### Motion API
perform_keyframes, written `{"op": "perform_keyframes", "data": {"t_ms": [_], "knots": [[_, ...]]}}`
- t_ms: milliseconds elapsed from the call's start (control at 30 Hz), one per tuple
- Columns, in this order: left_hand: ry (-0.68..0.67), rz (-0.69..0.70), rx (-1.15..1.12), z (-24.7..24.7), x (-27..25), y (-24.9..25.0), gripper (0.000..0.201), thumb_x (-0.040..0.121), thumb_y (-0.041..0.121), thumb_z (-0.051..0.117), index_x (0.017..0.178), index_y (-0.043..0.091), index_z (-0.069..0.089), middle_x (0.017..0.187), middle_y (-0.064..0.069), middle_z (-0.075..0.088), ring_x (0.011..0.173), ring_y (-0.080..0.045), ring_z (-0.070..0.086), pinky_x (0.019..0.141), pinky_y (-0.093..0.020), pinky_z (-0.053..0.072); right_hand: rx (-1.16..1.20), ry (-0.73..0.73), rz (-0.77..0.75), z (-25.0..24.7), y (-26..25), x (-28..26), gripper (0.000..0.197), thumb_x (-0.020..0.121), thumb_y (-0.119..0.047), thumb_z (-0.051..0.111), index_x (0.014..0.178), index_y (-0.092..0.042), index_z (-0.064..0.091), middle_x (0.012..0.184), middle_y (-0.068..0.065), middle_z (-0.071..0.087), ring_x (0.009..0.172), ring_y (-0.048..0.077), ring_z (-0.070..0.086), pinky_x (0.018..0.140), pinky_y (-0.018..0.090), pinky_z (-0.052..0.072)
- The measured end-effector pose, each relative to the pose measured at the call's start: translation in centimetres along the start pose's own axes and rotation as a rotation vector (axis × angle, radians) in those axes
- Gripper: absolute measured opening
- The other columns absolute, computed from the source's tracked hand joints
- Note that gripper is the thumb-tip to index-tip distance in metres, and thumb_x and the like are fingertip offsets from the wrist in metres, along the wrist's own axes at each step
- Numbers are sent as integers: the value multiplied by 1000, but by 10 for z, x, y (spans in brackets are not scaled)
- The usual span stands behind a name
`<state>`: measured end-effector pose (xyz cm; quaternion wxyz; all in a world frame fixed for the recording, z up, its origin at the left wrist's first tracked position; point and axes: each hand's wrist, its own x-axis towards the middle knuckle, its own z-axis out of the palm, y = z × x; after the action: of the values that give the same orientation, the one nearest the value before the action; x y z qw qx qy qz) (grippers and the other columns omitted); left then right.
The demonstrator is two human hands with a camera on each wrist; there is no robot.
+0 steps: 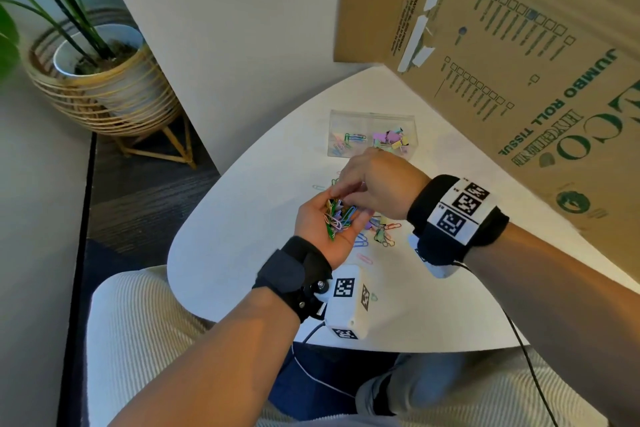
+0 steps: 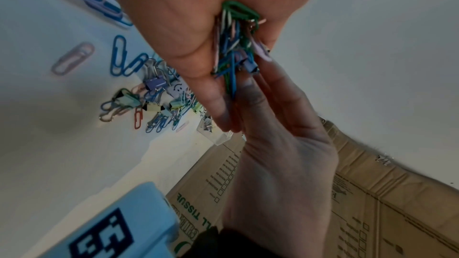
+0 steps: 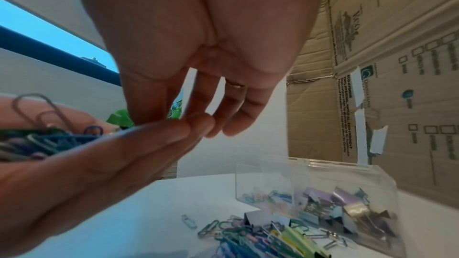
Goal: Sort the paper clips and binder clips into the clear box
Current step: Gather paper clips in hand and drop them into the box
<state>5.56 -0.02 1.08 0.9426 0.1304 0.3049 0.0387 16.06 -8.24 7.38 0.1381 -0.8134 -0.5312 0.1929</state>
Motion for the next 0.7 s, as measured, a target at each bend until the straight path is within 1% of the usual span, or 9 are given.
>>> {"op": "perform_keyframes", "data": {"t_ms": [100,200,267,333,367,433,500,600,700], "knots": [[-10,-20,-26,-2,-1,0,30,100,21,39,105,2,62,88,-18,69,84,-29,69,64,-37,59,-18,38,1,5,1,-2,17,90,-25,64,102,-32,73,103,-10,64,101,10,44,91,35,42],[-43,-29,-70,-1,-4,3,35,101,23,38,108,-2,62,97,-22,68,90,-33,69,73,-44,59,66,99,3,4,2,-5,13,89,-22,66,96,-29,74,99,-10,67,100,12,51,91,35,44],[-51,-28,-98,0,-4,6,37,101,23,38,106,-5,61,99,-24,69,89,-35,70,77,-47,58,198,186,40,0,3,-9,12,88,-19,68,94,-25,75,94,-11,70,91,4,58,84,20,46],[-51,-27,-96,1,-2,8,39,101,23,36,106,-7,61,99,-25,69,86,-37,70,78,-47,56,376,298,130,-3,7,-13,13,87,-14,69,95,-23,76,88,-17,69,82,-8,60,75,4,43],[-56,-30,-93,0,-2,9,41,101,22,35,107,-8,61,100,-26,69,85,-37,71,78,-47,55,449,360,186,-2,13,-15,15,87,-13,69,96,-23,76,89,-18,69,81,-10,60,78,4,44],[-54,-41,-98,-3,-1,10,43,101,22,35,106,-10,63,103,-26,69,86,-38,70,78,-47,56,573,482,323,-1,29,-14,17,87,-13,71,102,-20,76,94,-10,72,82,-1,63,87,16,49],[-51,-57,-98,-6,1,8,46,101,22,36,99,-11,68,104,-26,68,88,-38,70,76,-46,57,648,539,487,3,47,-11,18,86,-14,71,102,-20,74,94,0,73,72,7,63,76,21,51],[-50,-86,-68,-8,1,1,47,100,22,38,92,-10,72,106,-25,68,91,-37,70,79,-45,57,698,585,677,5,66,1,13,82,-13,72,90,-23,71,85,2,70,57,10,60,55,19,44],[-38,-92,-23,-7,2,-2,47,100,22,39,90,-9,73,108,-25,68,93,-36,69,84,-46,55,712,699,702,-5,70,14,12,80,-14,71,76,-25,69,70,-1,67,54,11,58,54,23,44]]}}
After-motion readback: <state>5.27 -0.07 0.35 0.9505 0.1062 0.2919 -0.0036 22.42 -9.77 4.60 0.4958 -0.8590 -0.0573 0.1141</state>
